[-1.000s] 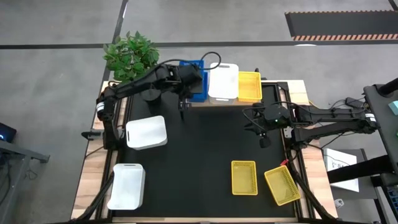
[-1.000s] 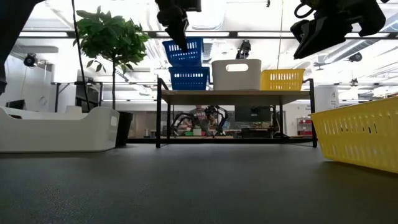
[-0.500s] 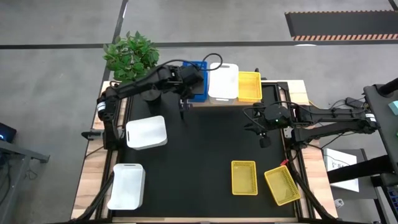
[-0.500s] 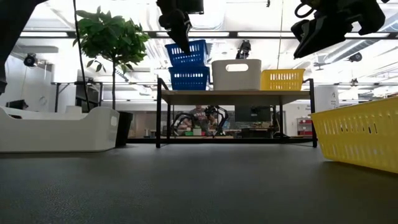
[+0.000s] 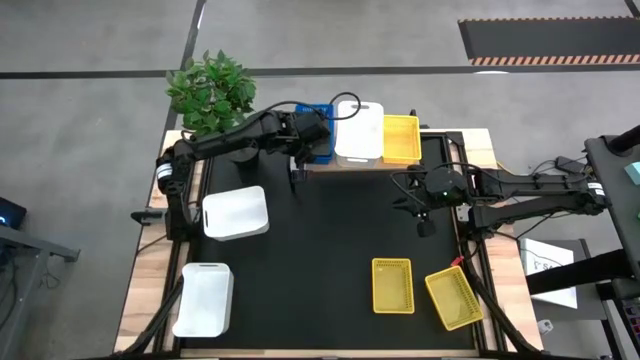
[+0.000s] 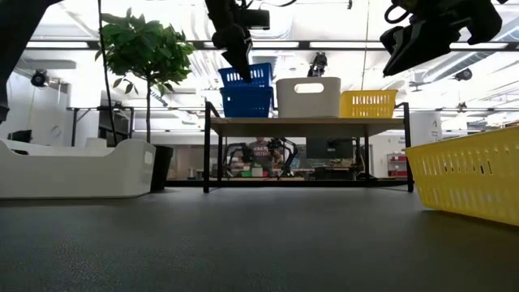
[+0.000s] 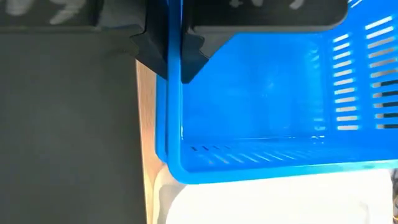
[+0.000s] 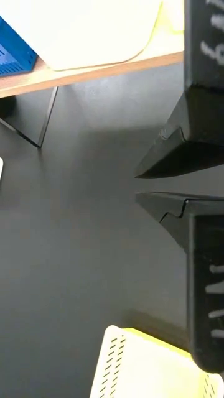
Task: Stack baskets on shelf by color
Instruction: Stack the blue bin on the other blue bins on the shelf, then stack the top white bin on the other white bin on the shelf
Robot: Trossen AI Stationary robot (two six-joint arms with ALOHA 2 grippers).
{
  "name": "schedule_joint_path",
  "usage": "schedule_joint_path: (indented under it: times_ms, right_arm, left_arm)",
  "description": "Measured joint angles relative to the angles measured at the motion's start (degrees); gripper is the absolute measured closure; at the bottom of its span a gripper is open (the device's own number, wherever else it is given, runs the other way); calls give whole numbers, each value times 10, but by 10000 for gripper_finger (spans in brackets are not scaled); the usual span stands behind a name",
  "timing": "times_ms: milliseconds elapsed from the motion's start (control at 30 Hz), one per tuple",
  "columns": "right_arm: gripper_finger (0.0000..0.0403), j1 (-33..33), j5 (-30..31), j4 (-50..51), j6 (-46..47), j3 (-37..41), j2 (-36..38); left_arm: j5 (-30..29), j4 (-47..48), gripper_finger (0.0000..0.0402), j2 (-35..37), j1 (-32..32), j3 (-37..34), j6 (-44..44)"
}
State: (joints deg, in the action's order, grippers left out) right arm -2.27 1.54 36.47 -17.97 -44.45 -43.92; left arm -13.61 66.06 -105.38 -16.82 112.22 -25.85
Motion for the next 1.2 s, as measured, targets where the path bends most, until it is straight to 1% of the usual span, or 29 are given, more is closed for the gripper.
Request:
schedule_joint_path:
  times_ms: [500, 567, 667, 800, 900, 1067, 1200]
  right_arm:
    - [365, 0, 0, 1, 0, 0, 0]
    - [365, 0, 0, 1, 0, 0, 0]
    - [365, 0, 0, 1, 0, 0, 0]
    - [365, 0, 0, 1, 0, 0, 0]
    - [365, 0, 0, 1, 0, 0, 0]
    - [365, 0, 0, 1, 7, 0, 0]
    - [365, 0, 0, 1, 9, 0, 0]
  left_arm:
    - [-2, -10, 398, 0, -1, -2, -5]
    - [-2, -10, 387, 0, -1, -2, -5]
    - [-4, -11, 360, 0, -1, -2, -6]
    - [-20, -11, 319, 1, 0, -2, -15]
    - [-33, -11, 296, 7, 7, -2, -16]
    - [-34, -5, 279, 28, 26, -2, -6]
    - [-30, -7, 279, 52, 59, -3, 66]
